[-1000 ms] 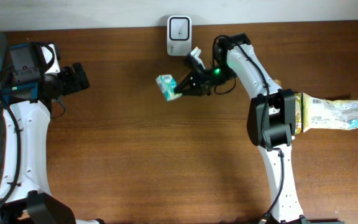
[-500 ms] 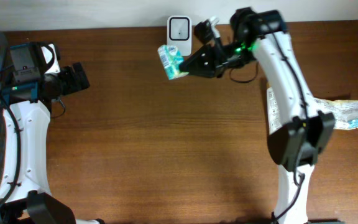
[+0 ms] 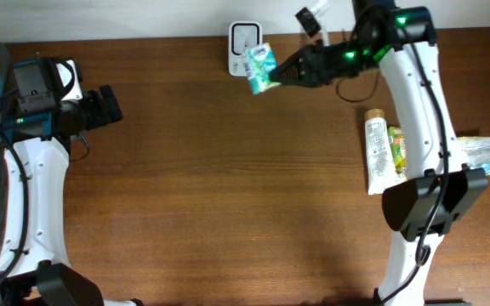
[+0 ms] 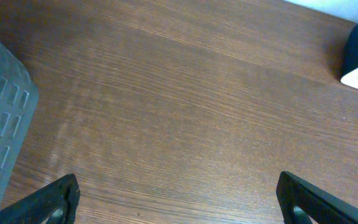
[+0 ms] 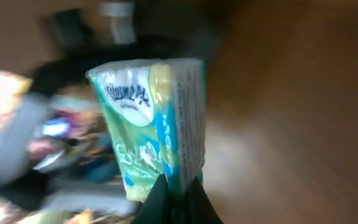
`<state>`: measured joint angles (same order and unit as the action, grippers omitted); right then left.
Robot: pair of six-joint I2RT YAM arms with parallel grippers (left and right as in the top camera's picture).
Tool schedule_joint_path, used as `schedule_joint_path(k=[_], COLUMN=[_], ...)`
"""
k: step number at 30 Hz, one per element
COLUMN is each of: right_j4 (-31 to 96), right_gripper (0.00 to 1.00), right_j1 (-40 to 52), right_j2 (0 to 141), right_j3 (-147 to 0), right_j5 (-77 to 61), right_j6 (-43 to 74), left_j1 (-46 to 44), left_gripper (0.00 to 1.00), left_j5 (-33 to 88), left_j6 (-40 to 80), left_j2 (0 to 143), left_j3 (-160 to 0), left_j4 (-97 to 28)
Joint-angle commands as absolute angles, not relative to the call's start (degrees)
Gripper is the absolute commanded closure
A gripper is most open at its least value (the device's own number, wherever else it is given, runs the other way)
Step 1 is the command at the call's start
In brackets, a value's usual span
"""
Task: Scan the item barcode
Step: 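Hold the Kleenex pack in front of the scanner with the right gripper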
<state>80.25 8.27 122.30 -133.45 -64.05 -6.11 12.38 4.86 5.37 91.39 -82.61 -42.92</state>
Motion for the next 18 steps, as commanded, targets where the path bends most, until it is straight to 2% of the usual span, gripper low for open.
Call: schedule_joint_path(k=[1,2,4,9,12,18], right_j4=[75.66,73.32,69.38,55.05,42.65,27.53], right_gripper=[0.96,0.96,0.96,0.96,0.96,0.96], right_j1=[13.69,15.55,18.04,24.62,25.71,25.54], right_j2=[121.16,121.23,121.25,125.08,131.52,141.38], right_j3=[-137.4,-138.47,-138.5,-137.78,-137.78,-137.78], right_j5=[-32.08,-20.36,-8.01,21.08,26.26,32.4], right_j6=[6.17,7.68,7.7,-2.98,-15.68,-28.62], left_j1=[12.43,12.43,12.43,12.43,12.43,12.43], left_gripper=[0.01,0.01,0.01,0.01,0.01,0.01], left_j5=[4.64,4.64,4.64,4.64,4.64,4.64], left_j6=[4.6,4.62,4.6,4.6,4.6,4.6], left_j2=[91.29,91.29,91.29,91.29,91.29,91.29], left_j3=[-82.61,-82.61,-82.61,-82.61,-82.61,-82.61], left_j4=[-42.76,-42.74,-42.76,-42.76,-42.76,-42.76])
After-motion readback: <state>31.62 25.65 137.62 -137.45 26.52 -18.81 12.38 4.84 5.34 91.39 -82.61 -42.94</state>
